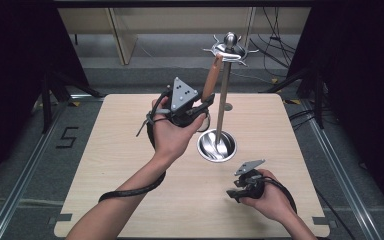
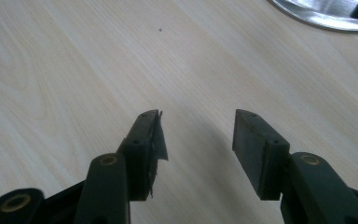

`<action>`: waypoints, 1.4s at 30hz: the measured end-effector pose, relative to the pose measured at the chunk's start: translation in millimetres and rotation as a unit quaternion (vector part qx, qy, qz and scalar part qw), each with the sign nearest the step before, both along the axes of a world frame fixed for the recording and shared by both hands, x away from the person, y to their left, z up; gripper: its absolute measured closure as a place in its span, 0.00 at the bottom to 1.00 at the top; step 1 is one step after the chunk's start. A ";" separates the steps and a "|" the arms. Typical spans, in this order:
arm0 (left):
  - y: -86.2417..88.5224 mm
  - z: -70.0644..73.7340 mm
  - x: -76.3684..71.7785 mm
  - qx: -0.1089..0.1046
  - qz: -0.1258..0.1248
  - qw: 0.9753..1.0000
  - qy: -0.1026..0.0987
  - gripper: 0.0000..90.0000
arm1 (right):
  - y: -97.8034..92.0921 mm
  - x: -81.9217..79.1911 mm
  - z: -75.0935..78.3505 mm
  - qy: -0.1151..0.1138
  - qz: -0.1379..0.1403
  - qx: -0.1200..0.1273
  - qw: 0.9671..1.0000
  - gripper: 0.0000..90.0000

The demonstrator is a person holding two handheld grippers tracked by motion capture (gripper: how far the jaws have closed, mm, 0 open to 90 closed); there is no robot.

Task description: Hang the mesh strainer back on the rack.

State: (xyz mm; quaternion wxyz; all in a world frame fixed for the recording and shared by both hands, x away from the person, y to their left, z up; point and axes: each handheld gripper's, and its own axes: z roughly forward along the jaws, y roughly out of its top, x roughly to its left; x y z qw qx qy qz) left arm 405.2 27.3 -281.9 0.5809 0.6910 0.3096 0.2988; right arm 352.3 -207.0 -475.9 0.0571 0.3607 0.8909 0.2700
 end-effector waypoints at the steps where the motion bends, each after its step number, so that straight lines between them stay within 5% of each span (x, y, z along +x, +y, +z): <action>1: -0.6 -0.4 0.2 0.001 0.001 1.000 0.000 0.75 | -0.1 0.1 -0.1 0.001 -0.001 0.000 1.000 0.58; 9: -4.0 -3.3 4.4 -0.001 0.003 1.000 0.002 0.75 | -0.5 1.1 -2.0 -0.013 0.006 0.002 1.000 0.58; 42: -14.5 -11.9 17.5 0.010 -0.003 1.000 0.013 0.74 | -0.2 0.9 -1.5 0.001 0.002 0.010 1.000 0.57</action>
